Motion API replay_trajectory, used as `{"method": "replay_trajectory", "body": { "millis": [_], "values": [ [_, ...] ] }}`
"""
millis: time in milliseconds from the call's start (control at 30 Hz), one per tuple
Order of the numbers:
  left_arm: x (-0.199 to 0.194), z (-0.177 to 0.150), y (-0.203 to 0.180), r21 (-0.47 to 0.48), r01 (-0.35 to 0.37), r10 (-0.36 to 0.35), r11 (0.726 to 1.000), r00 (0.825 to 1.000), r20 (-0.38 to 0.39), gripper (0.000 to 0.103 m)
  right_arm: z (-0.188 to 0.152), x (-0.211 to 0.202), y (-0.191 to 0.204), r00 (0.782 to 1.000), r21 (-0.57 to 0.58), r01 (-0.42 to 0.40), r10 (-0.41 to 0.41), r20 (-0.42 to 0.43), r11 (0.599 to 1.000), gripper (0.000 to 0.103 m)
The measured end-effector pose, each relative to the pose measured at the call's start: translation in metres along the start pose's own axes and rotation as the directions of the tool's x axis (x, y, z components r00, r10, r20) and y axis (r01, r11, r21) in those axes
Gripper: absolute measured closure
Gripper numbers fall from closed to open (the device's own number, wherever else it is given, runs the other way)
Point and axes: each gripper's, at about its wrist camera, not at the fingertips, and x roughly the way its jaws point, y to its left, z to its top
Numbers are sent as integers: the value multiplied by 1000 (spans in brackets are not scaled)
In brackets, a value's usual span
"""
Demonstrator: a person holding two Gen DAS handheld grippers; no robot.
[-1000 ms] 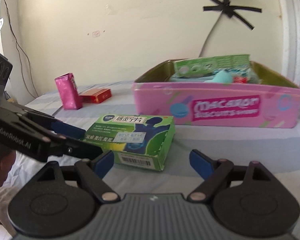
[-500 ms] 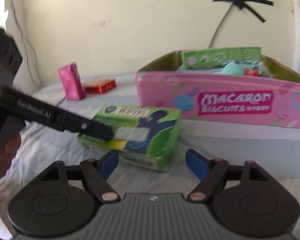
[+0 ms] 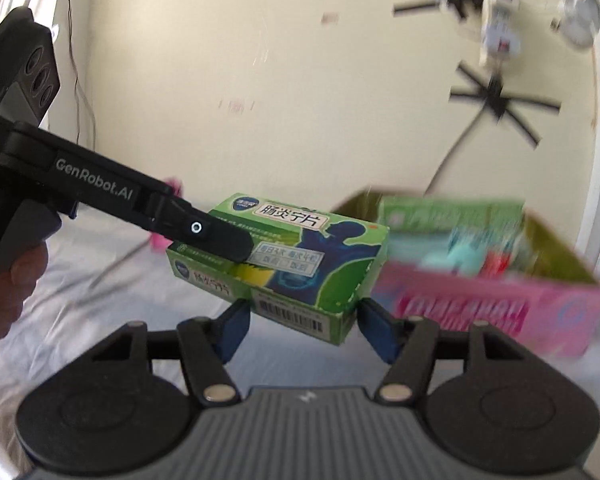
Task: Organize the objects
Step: 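Lower the medicine box into the pink tin and open both grippers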
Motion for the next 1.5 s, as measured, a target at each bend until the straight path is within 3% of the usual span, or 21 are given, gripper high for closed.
{"method": "replay_trajectory", "body": {
  "millis": [133, 300, 533, 800, 1067, 1500],
  "values": [
    [30, 32, -9, 12, 5, -5, 1000, 1000, 29, 40, 20, 12, -22, 997, -23, 67, -66, 31, 997, 42],
    [81, 56, -17, 18, -16, 15, 1000, 999, 29, 40, 38, 46, -66, 995, 26, 94, -94, -16, 995, 42],
    [122, 71, -23, 40, -78, 77, 996, 997, 32, 40, 43, 92, -104, 990, 56, 127, -122, -75, 990, 42],
    [148, 77, -17, 31, -124, 124, 992, 992, 3, 39, 48, 118, -112, 978, 40, 197, -193, -78, 980, 43],
    [146, 67, -16, 57, -186, 186, 981, 983, 9, 32, 45, 119, -112, 978, 76, 200, -194, -74, 977, 43],
    [99, 35, -36, 69, -201, 199, 977, 979, 38, 32, 26, 42, -99, 980, 204, 192, -198, 7, 960, 41]
  ]
}}
